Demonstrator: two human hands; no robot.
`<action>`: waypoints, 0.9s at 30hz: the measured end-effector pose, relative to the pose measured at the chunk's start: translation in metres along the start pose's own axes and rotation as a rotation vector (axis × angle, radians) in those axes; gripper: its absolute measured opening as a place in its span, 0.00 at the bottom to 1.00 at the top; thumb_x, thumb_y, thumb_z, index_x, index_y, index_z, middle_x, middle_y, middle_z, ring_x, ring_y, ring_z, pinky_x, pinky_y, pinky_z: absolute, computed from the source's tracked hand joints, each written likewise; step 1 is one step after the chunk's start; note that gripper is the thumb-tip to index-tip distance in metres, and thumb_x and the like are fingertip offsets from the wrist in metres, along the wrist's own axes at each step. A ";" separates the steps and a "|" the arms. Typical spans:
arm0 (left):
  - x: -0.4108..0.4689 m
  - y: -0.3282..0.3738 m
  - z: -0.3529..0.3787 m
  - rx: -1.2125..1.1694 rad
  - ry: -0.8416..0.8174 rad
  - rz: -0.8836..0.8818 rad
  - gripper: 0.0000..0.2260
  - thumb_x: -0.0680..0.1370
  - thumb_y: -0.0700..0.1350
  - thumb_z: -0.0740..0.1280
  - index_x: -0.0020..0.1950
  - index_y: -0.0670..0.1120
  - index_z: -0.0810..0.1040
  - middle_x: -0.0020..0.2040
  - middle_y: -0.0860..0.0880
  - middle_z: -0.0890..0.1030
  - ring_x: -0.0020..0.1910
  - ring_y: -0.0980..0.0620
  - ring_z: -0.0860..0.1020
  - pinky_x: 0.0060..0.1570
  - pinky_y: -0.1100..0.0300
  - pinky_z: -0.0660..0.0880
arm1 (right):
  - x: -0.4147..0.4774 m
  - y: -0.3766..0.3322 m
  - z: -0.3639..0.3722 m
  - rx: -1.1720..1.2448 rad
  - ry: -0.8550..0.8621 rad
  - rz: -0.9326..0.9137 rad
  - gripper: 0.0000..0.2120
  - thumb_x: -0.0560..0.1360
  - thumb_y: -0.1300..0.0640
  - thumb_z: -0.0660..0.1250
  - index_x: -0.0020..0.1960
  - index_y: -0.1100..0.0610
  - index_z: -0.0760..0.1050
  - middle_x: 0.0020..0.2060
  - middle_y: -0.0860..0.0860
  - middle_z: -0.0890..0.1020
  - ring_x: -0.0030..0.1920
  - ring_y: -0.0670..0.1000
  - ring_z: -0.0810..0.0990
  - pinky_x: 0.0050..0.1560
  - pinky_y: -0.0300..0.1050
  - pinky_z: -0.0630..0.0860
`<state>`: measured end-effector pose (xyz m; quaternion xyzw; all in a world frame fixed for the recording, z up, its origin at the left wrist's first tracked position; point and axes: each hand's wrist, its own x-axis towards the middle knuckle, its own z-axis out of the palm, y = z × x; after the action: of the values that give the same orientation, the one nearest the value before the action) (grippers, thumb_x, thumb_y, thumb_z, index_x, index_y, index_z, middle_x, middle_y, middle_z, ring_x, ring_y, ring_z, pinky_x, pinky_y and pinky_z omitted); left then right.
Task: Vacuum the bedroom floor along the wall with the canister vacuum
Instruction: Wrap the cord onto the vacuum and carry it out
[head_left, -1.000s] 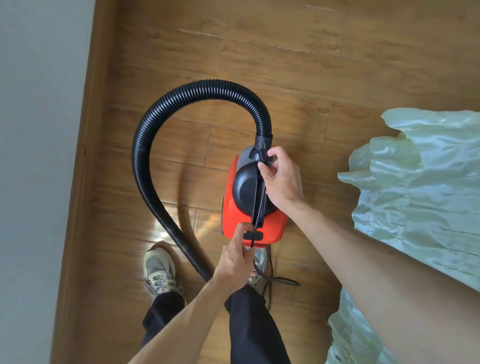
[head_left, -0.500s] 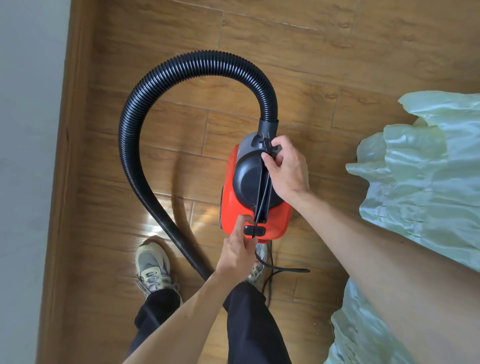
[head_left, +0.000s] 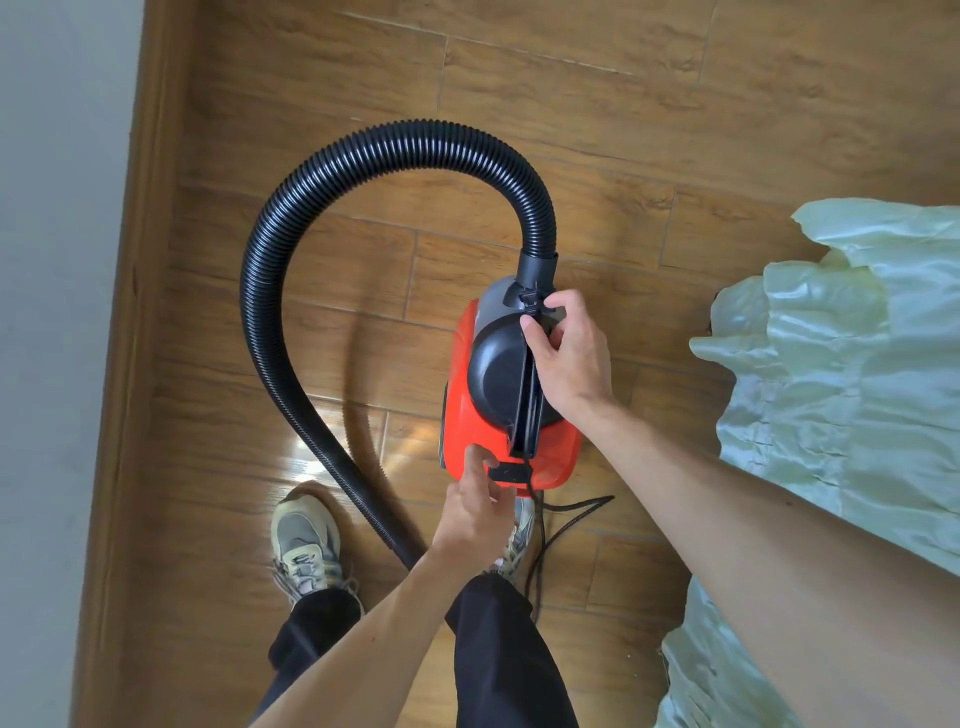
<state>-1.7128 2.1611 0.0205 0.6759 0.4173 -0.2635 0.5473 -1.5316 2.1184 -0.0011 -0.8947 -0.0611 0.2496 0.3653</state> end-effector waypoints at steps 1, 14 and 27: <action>-0.001 0.003 -0.004 0.014 0.001 -0.005 0.09 0.79 0.39 0.61 0.54 0.51 0.64 0.37 0.41 0.81 0.33 0.44 0.81 0.37 0.50 0.78 | -0.002 -0.003 -0.001 -0.003 -0.004 0.022 0.16 0.79 0.49 0.66 0.61 0.56 0.69 0.36 0.41 0.70 0.42 0.50 0.73 0.42 0.46 0.69; 0.027 -0.017 -0.145 0.179 0.346 -0.103 0.36 0.75 0.48 0.71 0.75 0.43 0.53 0.54 0.36 0.78 0.55 0.36 0.77 0.57 0.46 0.76 | -0.040 -0.019 0.017 0.033 -0.009 0.203 0.29 0.74 0.48 0.71 0.66 0.54 0.60 0.52 0.50 0.76 0.52 0.54 0.77 0.49 0.52 0.76; 0.073 -0.043 -0.229 0.254 0.453 -0.069 0.32 0.76 0.45 0.68 0.75 0.53 0.55 0.56 0.45 0.75 0.59 0.41 0.71 0.59 0.45 0.70 | -0.064 -0.009 0.042 0.204 0.234 0.309 0.24 0.72 0.40 0.68 0.63 0.37 0.62 0.45 0.51 0.82 0.45 0.59 0.82 0.49 0.61 0.80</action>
<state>-1.7350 2.4029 -0.0010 0.7664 0.5154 -0.1744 0.3414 -1.6072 2.1323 0.0057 -0.8746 0.1450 0.2020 0.4162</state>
